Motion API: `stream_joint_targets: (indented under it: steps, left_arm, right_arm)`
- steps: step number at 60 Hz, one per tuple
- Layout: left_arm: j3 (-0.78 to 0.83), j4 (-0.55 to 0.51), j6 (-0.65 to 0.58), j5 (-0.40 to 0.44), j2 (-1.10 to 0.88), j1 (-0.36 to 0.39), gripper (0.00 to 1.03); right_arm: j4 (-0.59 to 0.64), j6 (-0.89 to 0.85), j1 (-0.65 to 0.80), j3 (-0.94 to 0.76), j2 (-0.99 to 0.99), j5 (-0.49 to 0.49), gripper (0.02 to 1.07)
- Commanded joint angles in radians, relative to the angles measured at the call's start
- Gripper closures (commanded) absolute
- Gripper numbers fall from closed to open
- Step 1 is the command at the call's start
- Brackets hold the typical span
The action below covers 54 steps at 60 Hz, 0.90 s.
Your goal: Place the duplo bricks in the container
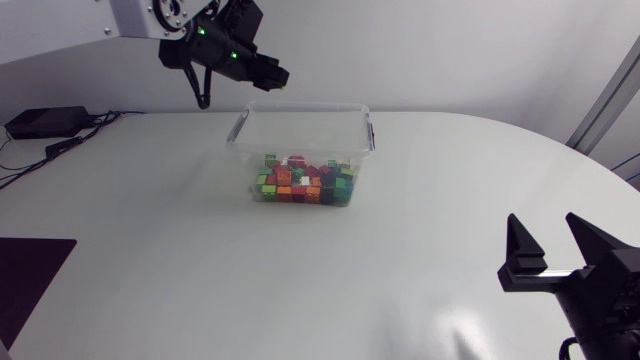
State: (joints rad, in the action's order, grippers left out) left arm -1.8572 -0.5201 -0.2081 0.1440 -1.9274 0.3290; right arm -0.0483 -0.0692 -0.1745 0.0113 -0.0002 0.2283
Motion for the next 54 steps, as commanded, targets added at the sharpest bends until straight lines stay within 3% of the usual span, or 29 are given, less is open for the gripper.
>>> stream_joint_targets:
  steps: [1,6,9,11,12,14,15,17,30,40,48,52,54]
  left_arm:
    - [-0.056,0.012,0.036,-0.02,-0.084,0.007,0.79]
    - [-0.076,0.012,0.038,-0.035,-0.127,0.021,0.78]
    - [-0.086,0.009,0.038,-0.04,-0.143,0.028,0.7]
    - [-0.088,0.009,0.035,-0.052,-0.154,0.038,0.49]
    - [-0.089,0.009,0.035,-0.054,-0.156,0.039,0.47]
    - [-0.099,0.008,0.027,-0.064,-0.171,0.05,0.19]
    - [-0.105,0.0,0.027,-0.066,-0.176,0.053,0.1]
    - [-0.108,-0.008,0.026,-0.066,-0.182,0.058,0.04]
    - [-0.065,-0.037,0.019,-0.09,-0.05,0.054,0.04]
    - [0.087,-0.015,0.013,-0.113,0.166,-0.018,0.04]
    - [0.271,0.071,0.003,-0.135,0.346,-0.097,0.04]
    - [0.388,0.163,-0.008,-0.156,0.436,-0.127,0.04]
    - [0.494,0.258,-0.025,-0.17,0.512,-0.15,0.04]
  right_arm:
    - [0.01,-0.017,0.003,-0.016,-0.004,-0.007,0.06]
    - [0.008,-0.017,0.003,-0.016,-0.004,-0.007,0.06]
    - [0.008,-0.017,0.003,-0.016,-0.004,-0.007,0.06]
    - [0.008,-0.017,0.003,-0.016,-0.004,-0.007,0.06]
    - [0.008,-0.017,0.003,-0.016,-0.004,-0.007,0.06]
    - [0.008,-0.017,0.003,-0.016,-0.004,-0.007,0.06]
    - [0.008,-0.017,0.003,-0.016,-0.004,-0.007,0.06]
    - [0.008,-0.017,0.003,-0.016,-0.004,-0.007,0.06]
    - [0.008,-0.017,0.003,-0.016,-0.004,-0.007,0.06]
    - [0.008,-0.017,0.003,-0.016,-0.004,-0.007,0.06]
    - [0.008,-0.017,0.003,-0.016,-0.004,-0.007,0.06]
    - [0.01,-0.017,0.003,-0.016,-0.004,-0.007,0.06]
    - [0.008,-0.017,0.003,-0.016,-0.004,-0.007,0.06]
